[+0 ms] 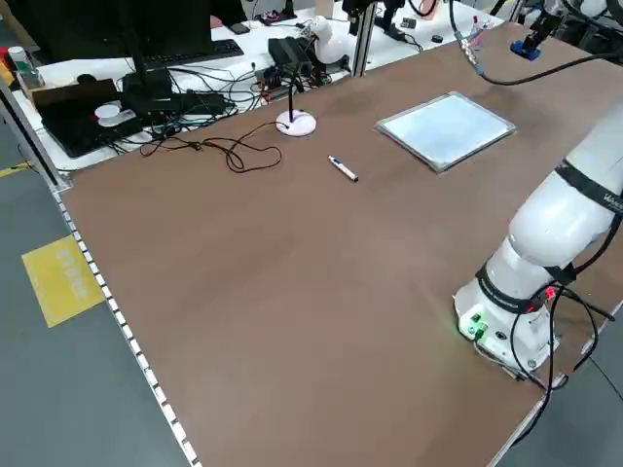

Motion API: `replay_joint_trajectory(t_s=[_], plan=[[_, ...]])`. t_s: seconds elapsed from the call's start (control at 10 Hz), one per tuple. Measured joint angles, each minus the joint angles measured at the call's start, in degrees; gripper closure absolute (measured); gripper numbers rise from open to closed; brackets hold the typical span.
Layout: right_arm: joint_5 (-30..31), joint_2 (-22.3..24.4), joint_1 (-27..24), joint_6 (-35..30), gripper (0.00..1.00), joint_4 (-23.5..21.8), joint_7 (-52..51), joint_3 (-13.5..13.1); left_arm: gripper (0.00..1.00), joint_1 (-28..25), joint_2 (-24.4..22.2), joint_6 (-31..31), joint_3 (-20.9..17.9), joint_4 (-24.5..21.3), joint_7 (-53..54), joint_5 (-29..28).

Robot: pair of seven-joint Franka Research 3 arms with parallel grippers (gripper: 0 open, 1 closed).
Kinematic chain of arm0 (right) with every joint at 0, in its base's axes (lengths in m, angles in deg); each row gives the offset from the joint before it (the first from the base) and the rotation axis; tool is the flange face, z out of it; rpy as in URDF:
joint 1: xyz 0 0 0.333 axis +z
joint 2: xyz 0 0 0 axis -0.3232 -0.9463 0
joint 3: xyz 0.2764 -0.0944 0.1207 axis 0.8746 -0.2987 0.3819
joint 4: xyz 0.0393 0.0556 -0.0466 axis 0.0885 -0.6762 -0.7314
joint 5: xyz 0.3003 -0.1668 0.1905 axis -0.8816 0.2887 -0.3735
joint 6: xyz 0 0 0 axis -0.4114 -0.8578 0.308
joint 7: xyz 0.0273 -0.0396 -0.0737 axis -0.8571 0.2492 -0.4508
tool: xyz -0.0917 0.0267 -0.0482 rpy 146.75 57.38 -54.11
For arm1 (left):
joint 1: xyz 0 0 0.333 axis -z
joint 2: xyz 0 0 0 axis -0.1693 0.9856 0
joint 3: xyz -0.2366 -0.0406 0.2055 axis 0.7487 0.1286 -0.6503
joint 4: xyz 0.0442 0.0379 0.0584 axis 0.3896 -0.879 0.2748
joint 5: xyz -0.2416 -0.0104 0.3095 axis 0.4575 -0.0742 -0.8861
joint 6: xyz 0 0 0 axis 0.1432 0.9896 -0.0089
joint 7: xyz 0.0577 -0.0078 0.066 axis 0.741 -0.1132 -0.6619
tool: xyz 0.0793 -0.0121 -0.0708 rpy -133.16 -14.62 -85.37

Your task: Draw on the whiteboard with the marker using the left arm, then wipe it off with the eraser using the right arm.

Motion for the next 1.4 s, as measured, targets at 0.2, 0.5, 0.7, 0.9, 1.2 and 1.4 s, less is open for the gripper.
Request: replay_joint_trajectory(t_s=[0.2,0.5,0.7,0.9,1.2,1.4], plan=[[0.01,-1.11,-2.26,3.72,0.44,-2.04,0.00,0.01,0.00,0.00,0.15,0.00,0.00,0.00,0.00,0.00],[0.18,-5.91,-3.69,9.66,0.44,-2.65,0.00,-0.04,0.00,0.01,0.20,-0.01,0.00,0.00,0.00,0.00],[0.80,-10.42,-3.77,14.11,0.44,-2.57,0.01,-0.65,0.00,0.01,0.20,-0.04,0.00,0.02,0.00,0.00],[0.95,-13.13,-3.77,15.90,0.44,-2.24,0.01,-1.18,0.00,0.01,0.20,-0.08,0.00,0.03,0.00,0.00],[0.97,-13.61,-3.77,16.00,0.44,-1.77,0.00,-1.32,0.00,0.01,0.20,-0.12,0.00,0.12,0.00,0.00],[0.97,-13.61,-3.77,15.99,0.44,-1.59,0.01,-1.31,0.00,0.01,0.18,-0.12,0.00,0.18,0.00,0.00]])
